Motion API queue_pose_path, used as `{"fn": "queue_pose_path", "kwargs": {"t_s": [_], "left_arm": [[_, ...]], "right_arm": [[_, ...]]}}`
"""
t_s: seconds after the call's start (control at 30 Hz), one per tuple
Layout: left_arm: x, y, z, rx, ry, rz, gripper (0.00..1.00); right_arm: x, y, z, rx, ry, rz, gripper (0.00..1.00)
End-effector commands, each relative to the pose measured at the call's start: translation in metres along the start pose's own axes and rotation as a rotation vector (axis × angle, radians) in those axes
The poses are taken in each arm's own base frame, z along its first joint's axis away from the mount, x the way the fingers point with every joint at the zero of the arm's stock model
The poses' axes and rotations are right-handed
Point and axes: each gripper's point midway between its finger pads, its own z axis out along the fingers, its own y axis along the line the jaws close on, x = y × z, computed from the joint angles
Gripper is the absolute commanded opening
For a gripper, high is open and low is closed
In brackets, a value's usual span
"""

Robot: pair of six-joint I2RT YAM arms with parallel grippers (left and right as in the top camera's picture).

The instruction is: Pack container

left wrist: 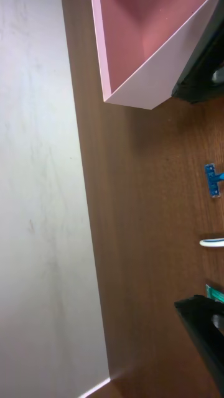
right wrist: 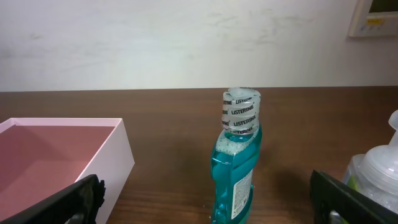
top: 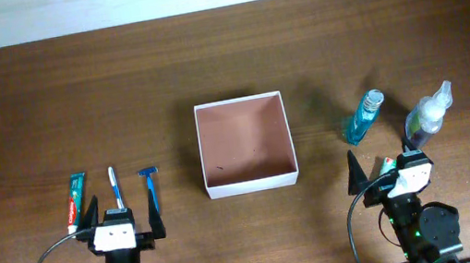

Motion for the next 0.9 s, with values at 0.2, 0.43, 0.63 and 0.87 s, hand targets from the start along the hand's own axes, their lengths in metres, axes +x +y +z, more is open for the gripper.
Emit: {"fn": "queue_pose_path", "kwargs": {"t_s": [0.2, 0.43, 0.63, 0.87], "left_arm": [[0.002, 0.0, 0.0, -0.003, 0.002, -0.012, 0.99], [0.002, 0.0, 0.0, -0.003, 0.003, -0.012, 0.99], [0.003, 0.0, 0.0, -0.003, 0.003, -0.044, 0.99], [-0.015, 0.0, -0.005, 0.008, -0.011, -0.124, 0.99]], "right_arm": [[0.003, -0.001, 0.0, 0.001, 0.007, -0.006, 0.98], [0.003, 0.0, 0.0, -0.004, 0.007, -0.006, 0.98], [0.003, 0.002, 0.0, -0.015, 0.008, 0.011, 0.98], [0.001, 0.003, -0.002, -0.015, 0.039, 0.066, 0.98]]}}
